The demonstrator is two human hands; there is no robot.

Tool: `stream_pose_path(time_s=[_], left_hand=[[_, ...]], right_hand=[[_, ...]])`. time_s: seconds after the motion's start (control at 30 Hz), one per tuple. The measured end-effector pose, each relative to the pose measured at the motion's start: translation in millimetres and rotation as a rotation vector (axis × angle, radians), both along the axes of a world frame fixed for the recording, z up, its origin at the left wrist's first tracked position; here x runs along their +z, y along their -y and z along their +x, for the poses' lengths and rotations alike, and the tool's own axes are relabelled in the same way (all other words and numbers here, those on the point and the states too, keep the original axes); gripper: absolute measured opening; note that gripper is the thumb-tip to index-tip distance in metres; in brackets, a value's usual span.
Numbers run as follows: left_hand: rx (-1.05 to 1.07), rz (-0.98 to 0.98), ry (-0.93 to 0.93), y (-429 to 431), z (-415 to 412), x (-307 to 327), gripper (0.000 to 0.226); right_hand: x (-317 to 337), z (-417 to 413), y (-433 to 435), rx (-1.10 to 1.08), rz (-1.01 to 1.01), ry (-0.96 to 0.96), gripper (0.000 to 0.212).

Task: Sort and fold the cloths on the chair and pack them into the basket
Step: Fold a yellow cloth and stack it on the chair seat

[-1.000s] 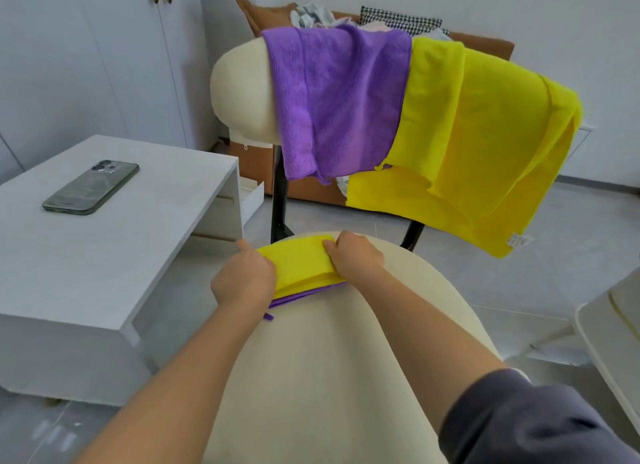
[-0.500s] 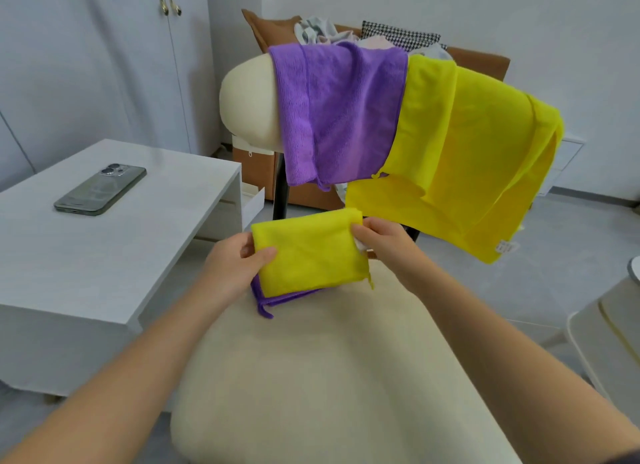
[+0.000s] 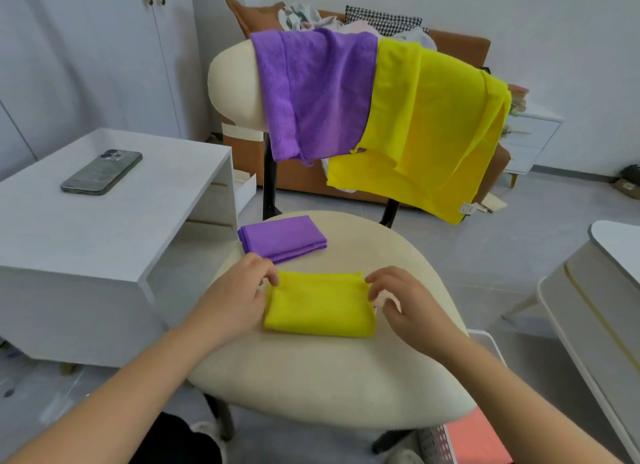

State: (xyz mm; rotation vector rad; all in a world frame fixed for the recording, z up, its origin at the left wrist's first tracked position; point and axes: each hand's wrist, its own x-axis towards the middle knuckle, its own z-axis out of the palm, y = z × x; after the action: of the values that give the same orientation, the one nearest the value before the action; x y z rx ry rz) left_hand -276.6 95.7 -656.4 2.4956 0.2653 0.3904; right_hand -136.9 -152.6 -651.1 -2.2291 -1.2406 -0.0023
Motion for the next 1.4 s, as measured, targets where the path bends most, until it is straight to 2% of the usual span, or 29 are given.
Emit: stream_pose_path(time_s=[0.07,0.17,0.23,0.37,0.5,0.63,0.7,0.73,0.8,1.0,1.17,1.23,1.33,1.4], left_hand=[[0.154,-0.078,-0.042,8,9,9,0.013],[0.271,-0.124,-0.263,18,22,8,0.028],[0.310,-0.130,-0.342,21,28,6,0.034],[0.350,-0.154,-0.273,24,30,4,0.020],[0.334,-0.263,-0.157,27,29,5,0.007],[0.372,-0.482,-0.146,24,32,2,0.012],[0.419,-0.556,-0.155,22,33,-1,0.015],[0.441,-0.557,-0.161,22,33,-3,0.015],[0.467,-0.486,-0.163,22,35,-6,0.016],[0.527,-0.109,-0.156,35,40,-10,0.013],[0.547,0.166,-0.252,44,43,-15,0.013],[0.561,0.296,-0.182,41,42,-16,0.016],[0.324,0.555,0.014,33,40,-22,0.016],[0.134,0.592,0.109,25,38,-24,0.019]], right_hand=[[6,-4,-16,-0.037,-0.007,-0.027,0.028],[7,-7,-38,-0.022,-0.158,-0.029,0.031],[7,-5,-47,-0.030,-0.240,-0.041,0.035],[5,4,-54,-0.076,-0.322,-0.067,0.035],[1,8,-52,-0.084,-0.210,-0.167,0.013],[3,13,-51,-0.140,-0.070,-0.442,0.019],[4,16,-52,-0.174,0.011,-0.594,0.010],[4,16,-54,-0.195,0.051,-0.669,0.005],[2,17,-57,-0.241,0.073,-0.716,0.006],[-10,11,-74,-0.400,-0.009,-0.480,0.015],[-20,1,-74,-0.442,-0.124,-0.202,0.031],[-22,0,-74,-0.478,-0.169,-0.097,0.035],[-27,2,-71,-0.412,-0.108,0.128,0.035],[-28,5,-67,-0.301,-0.021,0.310,0.030]])
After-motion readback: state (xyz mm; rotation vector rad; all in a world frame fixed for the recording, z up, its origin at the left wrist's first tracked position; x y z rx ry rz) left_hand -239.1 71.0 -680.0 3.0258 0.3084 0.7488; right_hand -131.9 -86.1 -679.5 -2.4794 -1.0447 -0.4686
